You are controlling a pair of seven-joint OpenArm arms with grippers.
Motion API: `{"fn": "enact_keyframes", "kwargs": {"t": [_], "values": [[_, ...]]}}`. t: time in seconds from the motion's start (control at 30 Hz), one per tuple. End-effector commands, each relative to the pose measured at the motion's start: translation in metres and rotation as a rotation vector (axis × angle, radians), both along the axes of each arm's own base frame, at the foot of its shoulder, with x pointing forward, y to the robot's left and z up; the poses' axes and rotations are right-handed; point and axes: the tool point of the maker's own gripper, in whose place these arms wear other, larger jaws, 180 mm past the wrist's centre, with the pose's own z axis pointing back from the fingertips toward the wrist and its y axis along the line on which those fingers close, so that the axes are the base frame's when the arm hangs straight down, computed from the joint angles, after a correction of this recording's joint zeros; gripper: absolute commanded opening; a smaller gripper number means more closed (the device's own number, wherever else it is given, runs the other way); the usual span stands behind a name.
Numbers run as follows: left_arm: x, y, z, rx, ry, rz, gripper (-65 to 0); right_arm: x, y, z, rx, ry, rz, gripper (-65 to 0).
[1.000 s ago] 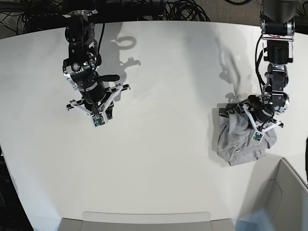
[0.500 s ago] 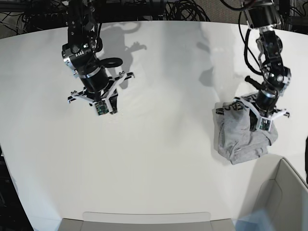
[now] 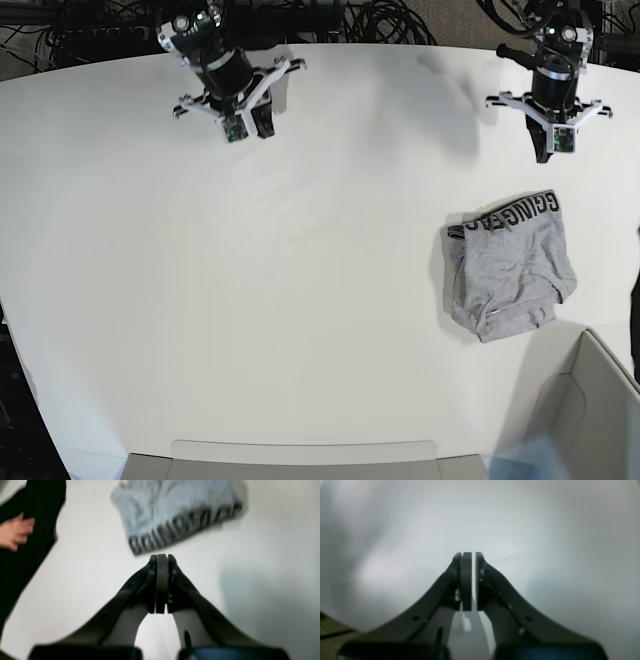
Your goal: Fold the T-shirt properly
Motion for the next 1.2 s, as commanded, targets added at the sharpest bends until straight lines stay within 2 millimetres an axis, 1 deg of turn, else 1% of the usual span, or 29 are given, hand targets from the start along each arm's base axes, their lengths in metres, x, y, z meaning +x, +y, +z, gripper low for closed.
{"fn": "enact_keyframes", "kwargs": {"t": [0.0, 0.1, 0.17, 0.23, 0.27, 0.37, 0.47, 0.53, 0.67, 0.73, 0.77, 0.9, 1.0, 1.1, 1.17], "values": [[-0.003, -0.002, 0.007, 0.000, -0.024, -0.002, -65.0, -0.008, 0.001, 0.008, 0.028, -0.036, -0.011, -62.7], [-0.033, -0.003, -0.009, -0.005, 0.064, 0.004, -65.0, -0.041, 0.002, 0.010, 0.085, -0.057, -0.041, -62.7], [-0.049, -0.009, -0.018, -0.015, 0.117, -0.027, -65.0, -0.054, 0.001, 0.012, 0.111, -0.061, -0.082, -62.7], [-0.060, -0.020, -0.023, -0.035, 0.149, -0.083, -65.0, -0.064, -0.015, 0.012, 0.097, -0.065, -0.164, -62.7], [-0.066, -0.022, -0.024, -0.049, 0.147, -0.079, -65.0, -0.065, -0.021, 0.012, 0.094, -0.069, -0.194, -62.7], [-0.089, -0.009, -0.019, -0.055, 0.121, 0.017, -65.0, -0.073, -0.049, 0.009, 0.038, -0.066, -0.270, -62.7], [-0.111, 0.013, -0.014, -0.025, 0.123, 0.120, -65.0, -0.084, -0.077, 0.004, -0.029, -0.038, -0.313, -62.7], [-0.133, 0.027, -0.020, -0.013, 0.188, 0.172, -65.0, -0.093, -0.091, 0.001, -0.068, -0.017, -0.332, -62.7], [-0.164, 0.053, -0.021, 0.005, 0.244, 0.276, -65.0, -0.114, -0.106, -0.002, -0.114, 0.031, -0.345, -62.7], [-0.182, 0.065, -0.020, -0.009, 0.247, 0.335, -65.0, -0.122, -0.107, -0.004, -0.114, 0.053, -0.319, -62.7], [-0.187, 0.069, -0.018, -0.016, 0.239, 0.357, -65.0, -0.125, -0.107, -0.007, -0.099, 0.065, -0.314, -62.7], [-0.210, 0.075, -0.014, -0.025, 0.258, 0.398, -65.0, -0.138, -0.116, -0.012, -0.005, 0.095, -0.310, -62.7], [-0.229, 0.075, -0.017, -0.080, 0.260, 0.435, -65.0, -0.142, -0.123, -0.013, 0.022, 0.097, -0.288, -62.7], [-0.247, 0.070, -0.030, -0.127, 0.297, 0.460, -65.0, -0.148, -0.134, -0.023, 0.016, 0.120, -0.299, -62.7], [-0.259, 0.062, -0.049, -0.183, 0.333, 0.481, -65.0, -0.156, -0.141, -0.039, 0.006, 0.157, -0.306, -62.7]]}}
